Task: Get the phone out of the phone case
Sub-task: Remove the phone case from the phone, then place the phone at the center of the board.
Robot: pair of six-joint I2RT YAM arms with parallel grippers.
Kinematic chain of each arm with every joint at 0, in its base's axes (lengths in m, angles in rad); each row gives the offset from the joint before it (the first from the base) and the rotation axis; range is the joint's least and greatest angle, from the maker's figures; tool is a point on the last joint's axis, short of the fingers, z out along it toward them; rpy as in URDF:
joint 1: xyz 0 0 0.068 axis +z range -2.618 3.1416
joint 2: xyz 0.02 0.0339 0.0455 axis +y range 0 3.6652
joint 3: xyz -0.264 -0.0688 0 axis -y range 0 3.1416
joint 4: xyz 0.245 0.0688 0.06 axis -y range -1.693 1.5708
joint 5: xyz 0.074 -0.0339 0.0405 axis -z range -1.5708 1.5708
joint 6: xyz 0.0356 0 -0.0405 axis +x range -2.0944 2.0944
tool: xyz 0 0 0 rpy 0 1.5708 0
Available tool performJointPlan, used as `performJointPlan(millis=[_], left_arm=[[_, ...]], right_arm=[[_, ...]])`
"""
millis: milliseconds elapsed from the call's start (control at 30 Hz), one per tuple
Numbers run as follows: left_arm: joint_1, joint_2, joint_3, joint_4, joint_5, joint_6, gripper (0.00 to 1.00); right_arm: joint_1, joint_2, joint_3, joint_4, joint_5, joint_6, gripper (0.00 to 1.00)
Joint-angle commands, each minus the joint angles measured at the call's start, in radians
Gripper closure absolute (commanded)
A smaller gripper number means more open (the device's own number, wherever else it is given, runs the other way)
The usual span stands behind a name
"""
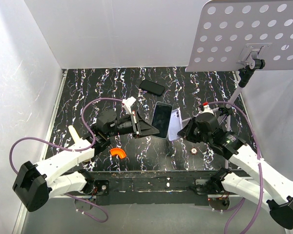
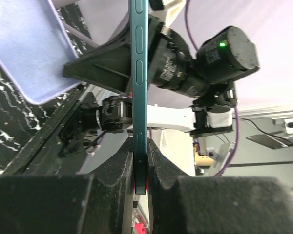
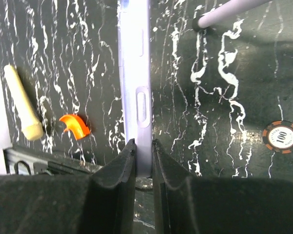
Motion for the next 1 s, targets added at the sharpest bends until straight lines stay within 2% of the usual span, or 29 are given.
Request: performJointPlan(millis=[0,167,333,433,600,667,800,867,967], left_arm=[[0.0,-0.022,0.079,-0.129,-0.026,0.144,1.0],[0.073,0.009,0.135,-0.289,-0.025,0.308,1.0],[0.277,0.073,0.216,-0.485,0.016,0.529,1.0],[0.375,0.173,0.314,-0.61,-0.023,0.739,1.0],[0.481,0.473,0.624,-0.931,-0.062,1.109,1.0],[0.542,0.579,0.734,-1.014,-0.018,1.227,1.0],[0.656,0.809,0.986,-1.213,0.07,1.374,1.0],[0.675,0.9,1.067,-1.255,0.113,1.436,1.0],[0.675,1.07,1.321,-1.488,0.136,1.577,1.0]], right_arm=[[0.001,-0.054,-0.009,0.092,-0.132,-0.104,0.99],[0.001,-0.133,-0.061,0.121,-0.272,-0.146,0.99],[0.001,-0.218,-0.067,0.015,-0.275,-0.158,0.99],[0.001,-0.279,-0.082,-0.005,-0.281,-0.16,0.99],[0.001,-0.331,-0.067,-0.058,-0.324,-0.155,0.99],[-0.001,-0.348,-0.053,-0.097,-0.344,-0.164,0.99],[0.001,-0.387,-0.026,-0.164,-0.373,-0.173,0.99],[-0.001,-0.396,0.002,-0.207,-0.387,-0.179,0.99],[0.001,-0.394,0.031,-0.267,-0.412,-0.193,0.99]])
